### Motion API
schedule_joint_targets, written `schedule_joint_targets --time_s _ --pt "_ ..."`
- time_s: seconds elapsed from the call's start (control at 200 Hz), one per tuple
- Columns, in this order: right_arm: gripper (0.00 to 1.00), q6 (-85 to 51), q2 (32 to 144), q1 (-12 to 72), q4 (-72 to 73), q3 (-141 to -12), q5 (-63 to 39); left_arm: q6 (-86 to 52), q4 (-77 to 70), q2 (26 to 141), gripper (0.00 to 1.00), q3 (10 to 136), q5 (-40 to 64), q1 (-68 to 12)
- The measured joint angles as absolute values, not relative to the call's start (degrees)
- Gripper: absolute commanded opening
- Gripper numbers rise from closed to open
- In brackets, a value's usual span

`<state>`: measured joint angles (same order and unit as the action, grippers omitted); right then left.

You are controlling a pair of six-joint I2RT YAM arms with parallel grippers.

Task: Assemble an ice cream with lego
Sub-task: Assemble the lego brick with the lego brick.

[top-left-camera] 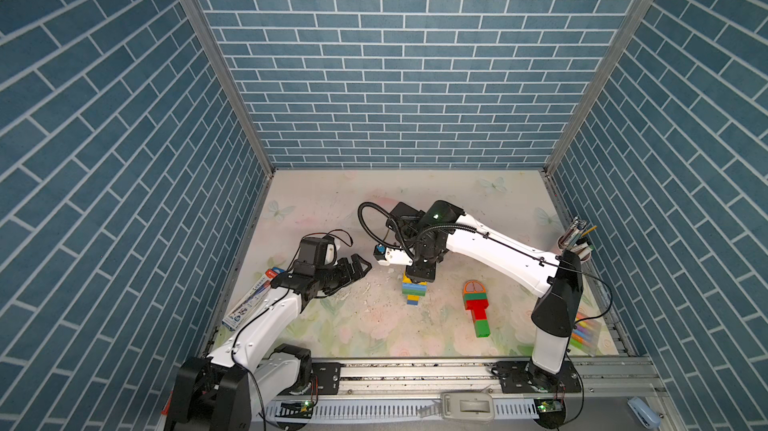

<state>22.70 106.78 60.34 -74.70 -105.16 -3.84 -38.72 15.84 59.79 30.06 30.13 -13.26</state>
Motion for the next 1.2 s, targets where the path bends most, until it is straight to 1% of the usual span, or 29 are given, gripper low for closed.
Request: schedule_joint_targets --time_s 0.835,1.2 --pt "0.0 21.21 106.96 60.38 -74.98 -105.1 -3.88 -38.24 16.19 59.77 1.0 30.06 30.13 -12.99" --pt "0.0 21.21 106.96 60.4 -74.98 -104.73 -5.37 -37.95 16.4 59.46 1.0 30.06 30.13 -12.99"
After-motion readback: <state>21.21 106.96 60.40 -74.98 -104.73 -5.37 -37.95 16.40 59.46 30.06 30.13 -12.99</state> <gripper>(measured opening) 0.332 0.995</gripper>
